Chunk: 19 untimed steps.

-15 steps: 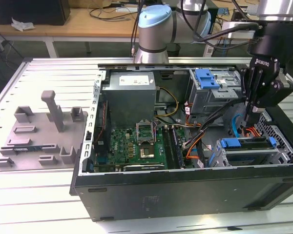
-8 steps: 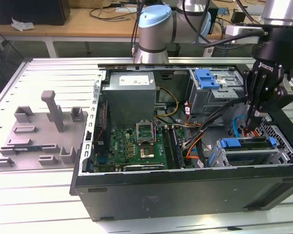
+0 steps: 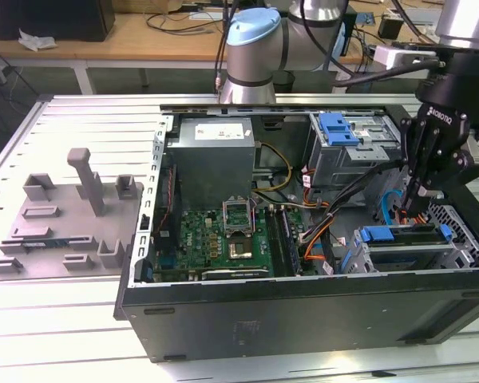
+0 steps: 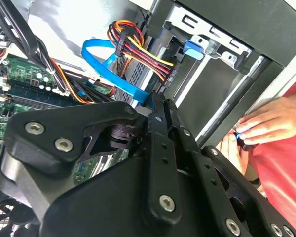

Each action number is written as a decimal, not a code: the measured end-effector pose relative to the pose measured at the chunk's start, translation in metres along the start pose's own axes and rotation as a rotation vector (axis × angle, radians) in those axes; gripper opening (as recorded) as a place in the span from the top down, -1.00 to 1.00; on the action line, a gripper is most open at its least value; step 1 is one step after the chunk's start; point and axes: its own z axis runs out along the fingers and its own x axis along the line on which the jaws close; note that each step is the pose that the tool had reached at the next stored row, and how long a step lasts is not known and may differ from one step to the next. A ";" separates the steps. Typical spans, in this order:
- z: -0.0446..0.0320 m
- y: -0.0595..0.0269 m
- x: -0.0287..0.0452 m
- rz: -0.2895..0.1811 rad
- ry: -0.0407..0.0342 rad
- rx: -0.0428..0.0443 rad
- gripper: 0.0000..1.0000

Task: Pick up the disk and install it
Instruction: 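Insert the second disk wire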

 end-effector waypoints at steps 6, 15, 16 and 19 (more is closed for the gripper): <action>0.0023 -0.0006 0.0083 0.001 -0.0489 0.0046 0.68; 0.0038 0.0034 0.0136 -0.006 -0.0750 0.0233 0.68; 0.0039 0.0042 0.0139 -0.009 -0.0766 0.0280 0.68; 0.0041 0.0053 0.0150 -0.015 -0.0782 0.0366 0.68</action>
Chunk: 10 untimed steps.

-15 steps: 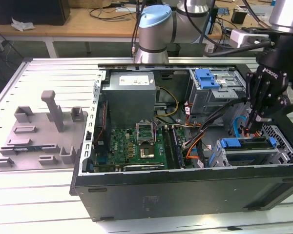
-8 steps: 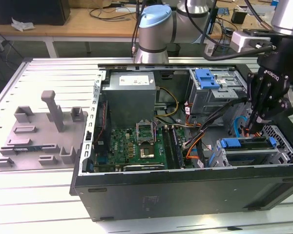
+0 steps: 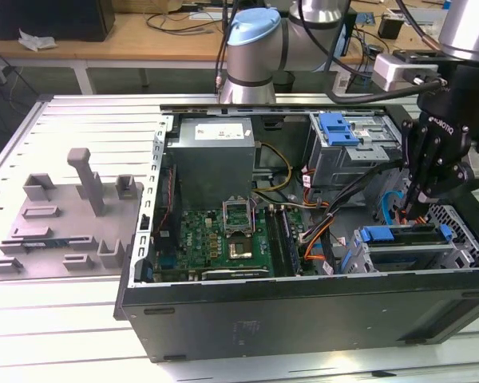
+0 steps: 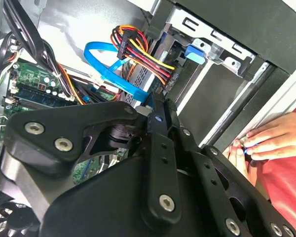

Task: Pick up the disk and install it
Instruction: 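Insert the second disk wire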

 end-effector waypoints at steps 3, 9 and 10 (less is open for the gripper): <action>0.0012 0.0044 0.0066 -0.011 -0.0086 0.0167 0.68; 0.0017 0.0043 0.0090 -0.011 -0.0186 0.0164 0.68; 0.0019 0.0043 0.0098 -0.011 -0.0225 0.0163 0.68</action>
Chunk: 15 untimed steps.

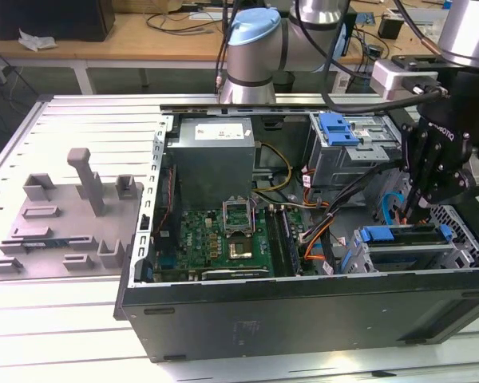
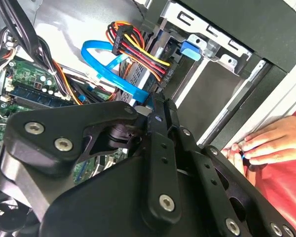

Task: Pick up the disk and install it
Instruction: 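Insert the second disk wire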

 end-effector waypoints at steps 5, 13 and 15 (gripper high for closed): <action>0.0005 -0.0001 0.0030 0.001 -0.0215 -0.0007 0.68; 0.0011 -0.0002 0.0063 0.001 -0.0444 -0.0016 0.68; 0.0012 -0.0002 0.0068 0.001 -0.0468 -0.0017 0.68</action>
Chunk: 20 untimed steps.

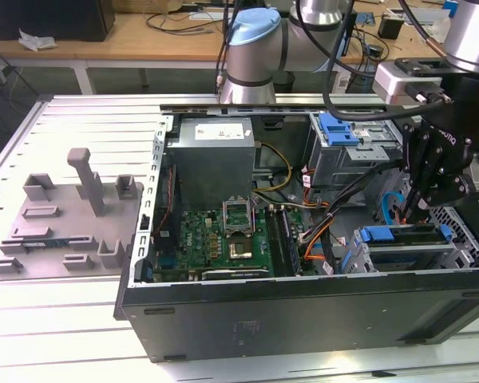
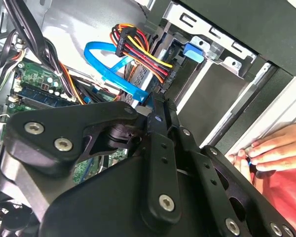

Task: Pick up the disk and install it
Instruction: 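Insert the second disk wire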

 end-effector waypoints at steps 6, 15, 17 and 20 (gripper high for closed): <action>0.0003 -0.0001 0.0020 0.000 -0.0059 -0.0002 0.68; 0.0014 -0.0003 0.0026 0.000 -0.0090 -0.0004 0.68; 0.0017 -0.0003 0.0026 0.000 -0.0092 -0.0004 0.68; 0.0022 -0.0005 0.0028 0.000 -0.0093 -0.0004 0.68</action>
